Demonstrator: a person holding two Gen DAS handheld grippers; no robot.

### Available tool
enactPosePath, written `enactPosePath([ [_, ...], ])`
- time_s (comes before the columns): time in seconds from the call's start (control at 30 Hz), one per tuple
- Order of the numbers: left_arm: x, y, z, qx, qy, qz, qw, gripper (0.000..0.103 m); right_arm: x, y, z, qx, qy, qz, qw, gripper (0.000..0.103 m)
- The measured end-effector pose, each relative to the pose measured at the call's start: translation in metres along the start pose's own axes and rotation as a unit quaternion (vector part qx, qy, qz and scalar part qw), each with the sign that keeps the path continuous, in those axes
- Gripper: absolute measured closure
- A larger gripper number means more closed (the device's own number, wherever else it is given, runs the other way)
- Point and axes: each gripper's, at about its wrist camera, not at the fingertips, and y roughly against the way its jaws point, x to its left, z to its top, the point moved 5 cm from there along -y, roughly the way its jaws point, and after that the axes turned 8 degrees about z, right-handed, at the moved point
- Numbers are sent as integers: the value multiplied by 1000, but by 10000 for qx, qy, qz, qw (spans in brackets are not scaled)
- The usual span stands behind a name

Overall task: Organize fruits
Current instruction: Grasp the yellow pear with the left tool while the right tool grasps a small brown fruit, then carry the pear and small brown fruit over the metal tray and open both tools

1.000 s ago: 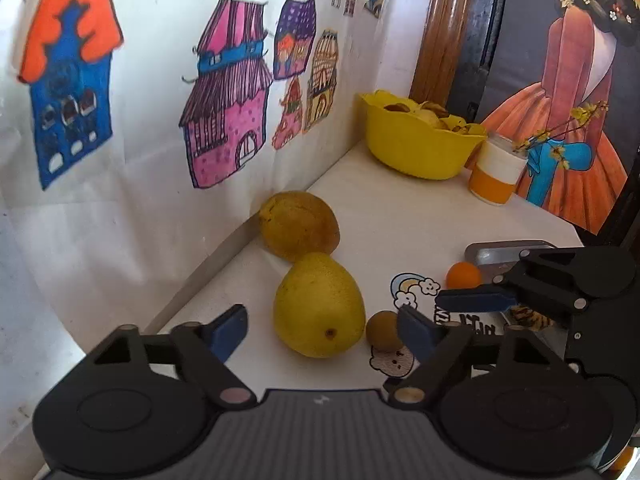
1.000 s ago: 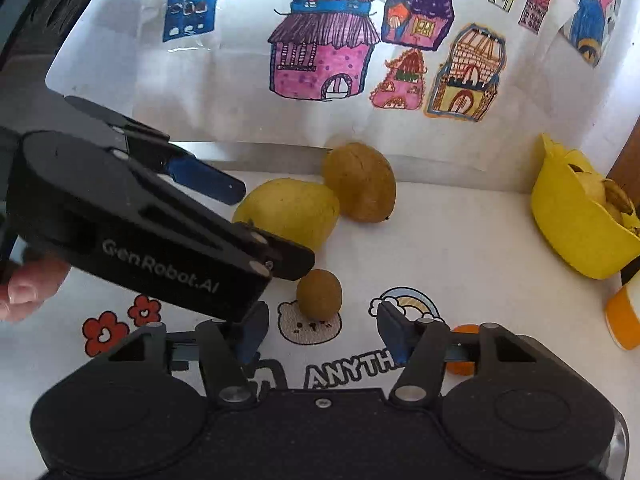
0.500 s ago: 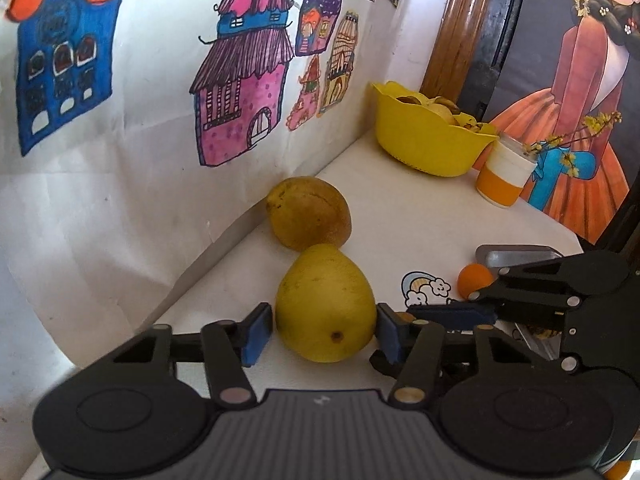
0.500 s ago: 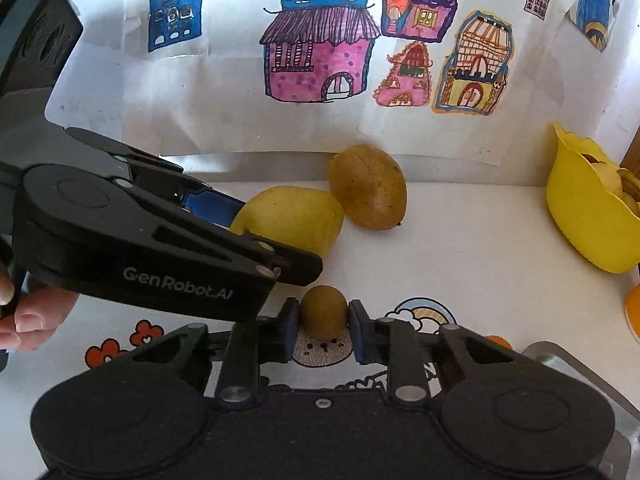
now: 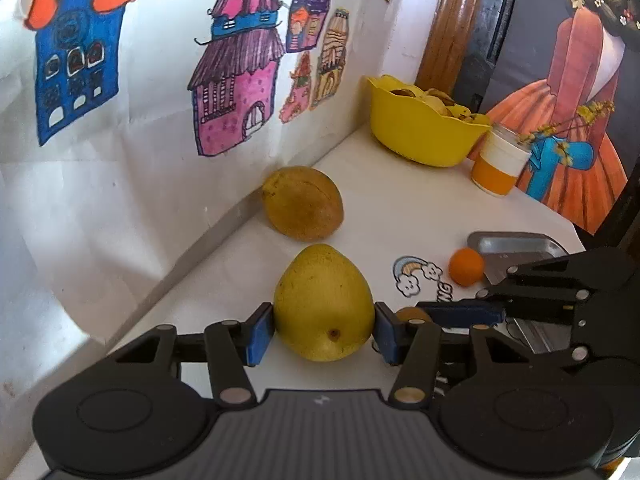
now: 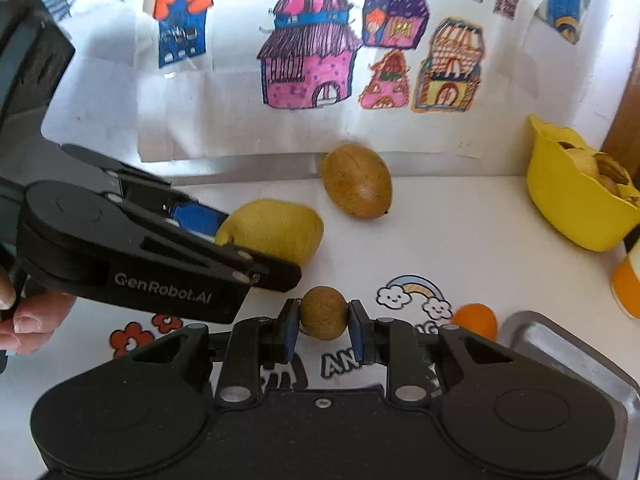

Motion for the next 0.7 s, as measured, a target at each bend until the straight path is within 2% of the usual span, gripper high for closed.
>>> enactPosePath([
  [0.4, -42, 29, -12, -53, -299, -290, 9991, 47, -16, 82, -34, -282, -358, -572, 9973, 75],
  [0.7, -74, 49, -17, -178, -485, -413, 9978, 47, -40, 141, -70, -568, -815, -1048, 9895, 75],
])
